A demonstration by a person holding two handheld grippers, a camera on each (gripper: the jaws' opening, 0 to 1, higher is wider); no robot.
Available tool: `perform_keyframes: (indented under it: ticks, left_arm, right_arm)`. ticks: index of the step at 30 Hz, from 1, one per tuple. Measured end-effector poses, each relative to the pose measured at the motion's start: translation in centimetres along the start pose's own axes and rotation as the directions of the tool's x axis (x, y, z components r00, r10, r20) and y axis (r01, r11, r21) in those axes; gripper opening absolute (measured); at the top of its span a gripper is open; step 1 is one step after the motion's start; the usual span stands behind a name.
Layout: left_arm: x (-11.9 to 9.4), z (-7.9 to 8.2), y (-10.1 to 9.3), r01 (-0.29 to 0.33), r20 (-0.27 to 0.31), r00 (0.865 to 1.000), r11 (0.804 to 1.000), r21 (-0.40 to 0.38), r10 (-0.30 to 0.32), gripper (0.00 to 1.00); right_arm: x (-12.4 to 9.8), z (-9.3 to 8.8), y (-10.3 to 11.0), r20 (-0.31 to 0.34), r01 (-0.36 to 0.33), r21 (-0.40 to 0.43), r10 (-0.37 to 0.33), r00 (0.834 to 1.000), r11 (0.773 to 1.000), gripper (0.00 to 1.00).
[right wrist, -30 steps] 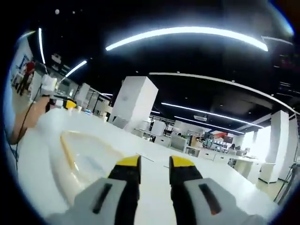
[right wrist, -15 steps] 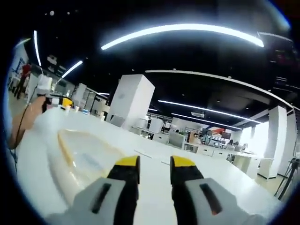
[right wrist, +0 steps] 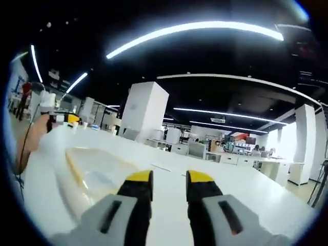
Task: Snap each plastic latch of the storage box into its locked position after aligning the lid with the box until every specified latch is closed and the lid sits flush.
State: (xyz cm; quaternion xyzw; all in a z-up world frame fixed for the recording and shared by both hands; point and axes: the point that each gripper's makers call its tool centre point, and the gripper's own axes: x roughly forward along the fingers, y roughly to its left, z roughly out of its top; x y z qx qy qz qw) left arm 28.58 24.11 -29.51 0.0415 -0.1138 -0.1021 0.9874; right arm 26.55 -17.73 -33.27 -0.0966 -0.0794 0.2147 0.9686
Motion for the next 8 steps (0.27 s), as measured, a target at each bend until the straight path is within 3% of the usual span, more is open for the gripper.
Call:
perform_keyframes:
  ticks: [8]
  left_arm:
    - [-0.33, 0.60, 0.94, -0.037, 0.029, 0.999, 0.999, -0.015, 0.037, 0.44]
  right_arm:
    - [-0.09, -0.25, -0.55, -0.022, 0.034, -0.003, -0.034, 0.999, 0.999, 0.24]
